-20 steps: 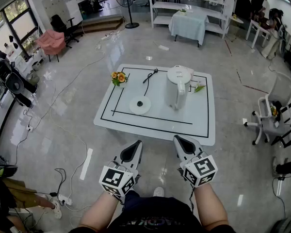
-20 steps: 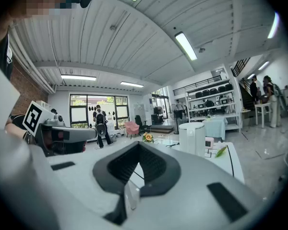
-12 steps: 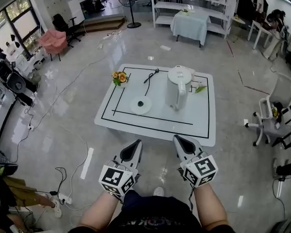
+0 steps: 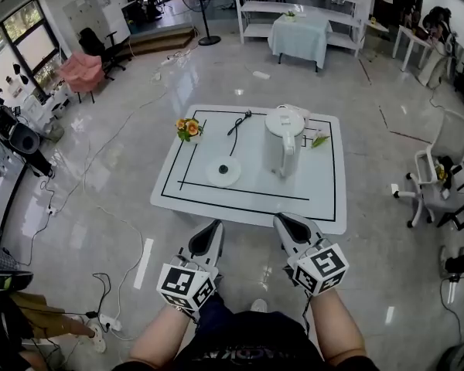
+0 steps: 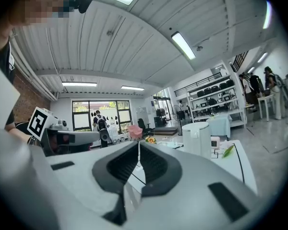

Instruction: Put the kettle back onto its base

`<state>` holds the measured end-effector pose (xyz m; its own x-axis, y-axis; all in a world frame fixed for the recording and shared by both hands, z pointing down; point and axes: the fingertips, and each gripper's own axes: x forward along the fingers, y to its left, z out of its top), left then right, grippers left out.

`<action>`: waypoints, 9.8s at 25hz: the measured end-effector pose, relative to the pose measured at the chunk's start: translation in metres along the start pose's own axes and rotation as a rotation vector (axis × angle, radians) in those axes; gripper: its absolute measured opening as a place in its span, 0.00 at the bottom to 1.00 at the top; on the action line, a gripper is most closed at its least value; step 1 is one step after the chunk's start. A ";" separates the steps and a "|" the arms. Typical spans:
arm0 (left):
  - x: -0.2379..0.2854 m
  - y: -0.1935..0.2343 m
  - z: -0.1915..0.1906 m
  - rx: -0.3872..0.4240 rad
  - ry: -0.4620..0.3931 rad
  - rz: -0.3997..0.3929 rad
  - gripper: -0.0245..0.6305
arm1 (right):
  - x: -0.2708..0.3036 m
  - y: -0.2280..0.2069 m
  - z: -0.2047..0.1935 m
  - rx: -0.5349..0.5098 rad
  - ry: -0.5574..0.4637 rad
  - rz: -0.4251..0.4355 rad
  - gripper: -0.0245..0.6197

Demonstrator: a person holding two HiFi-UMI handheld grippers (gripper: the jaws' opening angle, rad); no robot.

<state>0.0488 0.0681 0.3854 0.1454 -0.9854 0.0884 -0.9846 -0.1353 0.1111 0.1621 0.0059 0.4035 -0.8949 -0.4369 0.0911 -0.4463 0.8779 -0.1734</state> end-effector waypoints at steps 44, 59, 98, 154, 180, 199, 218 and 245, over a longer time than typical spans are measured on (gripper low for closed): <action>0.165 0.193 0.022 0.014 0.080 -0.587 0.54 | 0.210 -0.063 0.049 -0.010 -0.038 -0.560 0.45; 0.178 0.190 0.027 -0.015 0.054 -0.628 0.55 | 0.192 -0.085 0.068 -0.056 -0.047 -0.662 0.45; 0.266 0.111 -0.016 -0.044 0.143 -0.470 0.55 | 0.164 -0.224 -0.030 -0.017 0.168 -0.551 0.45; 0.221 0.177 -0.006 -0.063 0.125 -0.309 0.04 | 0.190 -0.205 -0.003 -0.091 0.117 -0.531 0.24; 0.140 0.269 0.005 -0.044 0.109 -0.228 0.04 | 0.297 -0.083 0.013 -0.077 0.052 -0.339 0.24; 0.121 0.289 -0.009 -0.040 0.148 -0.285 0.04 | 0.302 -0.058 -0.007 -0.052 0.003 -0.383 0.23; 0.109 0.286 -0.026 -0.055 0.170 -0.314 0.04 | 0.284 -0.039 -0.014 -0.103 -0.081 -0.390 0.24; 0.109 0.286 -0.032 -0.054 0.184 -0.320 0.04 | 0.287 -0.040 -0.020 -0.095 -0.114 -0.402 0.24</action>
<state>-0.2139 -0.0748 0.4583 0.4649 -0.8584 0.2169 -0.8806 -0.4228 0.2139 -0.0770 -0.1504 0.4559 -0.6472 -0.7620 0.0234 -0.7619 0.6454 -0.0542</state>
